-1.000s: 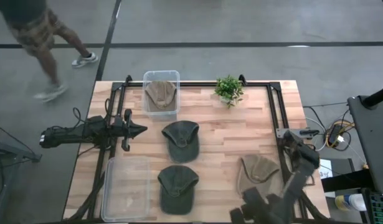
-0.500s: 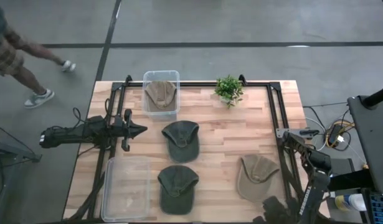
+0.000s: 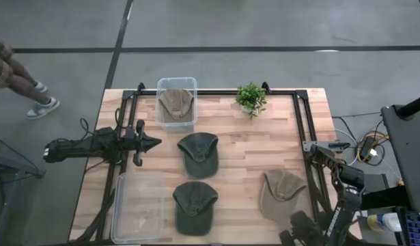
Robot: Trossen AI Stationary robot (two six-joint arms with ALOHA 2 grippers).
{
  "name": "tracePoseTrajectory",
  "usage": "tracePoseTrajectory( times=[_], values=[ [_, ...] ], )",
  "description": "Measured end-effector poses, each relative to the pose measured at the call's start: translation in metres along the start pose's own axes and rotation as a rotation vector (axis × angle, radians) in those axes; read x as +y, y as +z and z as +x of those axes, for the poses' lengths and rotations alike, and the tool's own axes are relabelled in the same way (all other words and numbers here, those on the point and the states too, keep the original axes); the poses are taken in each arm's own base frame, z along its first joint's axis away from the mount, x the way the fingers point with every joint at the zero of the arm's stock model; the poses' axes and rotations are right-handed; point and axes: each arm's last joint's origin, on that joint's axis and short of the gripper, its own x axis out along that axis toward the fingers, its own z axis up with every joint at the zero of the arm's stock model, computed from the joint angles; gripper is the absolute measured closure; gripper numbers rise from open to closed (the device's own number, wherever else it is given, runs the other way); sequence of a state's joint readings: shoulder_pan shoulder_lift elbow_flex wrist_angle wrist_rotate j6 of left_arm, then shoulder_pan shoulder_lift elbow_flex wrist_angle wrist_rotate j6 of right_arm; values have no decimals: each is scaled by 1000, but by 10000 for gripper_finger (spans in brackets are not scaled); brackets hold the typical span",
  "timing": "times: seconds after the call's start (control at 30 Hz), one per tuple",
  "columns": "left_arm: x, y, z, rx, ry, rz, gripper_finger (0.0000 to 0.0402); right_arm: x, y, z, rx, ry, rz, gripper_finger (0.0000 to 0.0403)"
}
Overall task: Pick & Place hat
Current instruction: Put the brown cap into the top transparent cap
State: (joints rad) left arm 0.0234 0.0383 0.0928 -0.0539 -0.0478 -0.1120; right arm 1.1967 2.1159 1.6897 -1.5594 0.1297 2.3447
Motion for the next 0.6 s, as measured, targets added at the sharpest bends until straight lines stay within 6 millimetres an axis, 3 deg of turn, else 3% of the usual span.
tracePoseTrajectory(
  times=[0.17, 0.6],
  values=[
    [0, 0, 0, 0, 0, 0, 402, 1, 2, 1, 1, -3, 62, 334],
    [0, 0, 0, 0, 4, 0, 402, 27, 33, 2, 60, 0, 173, 213]
  ],
)
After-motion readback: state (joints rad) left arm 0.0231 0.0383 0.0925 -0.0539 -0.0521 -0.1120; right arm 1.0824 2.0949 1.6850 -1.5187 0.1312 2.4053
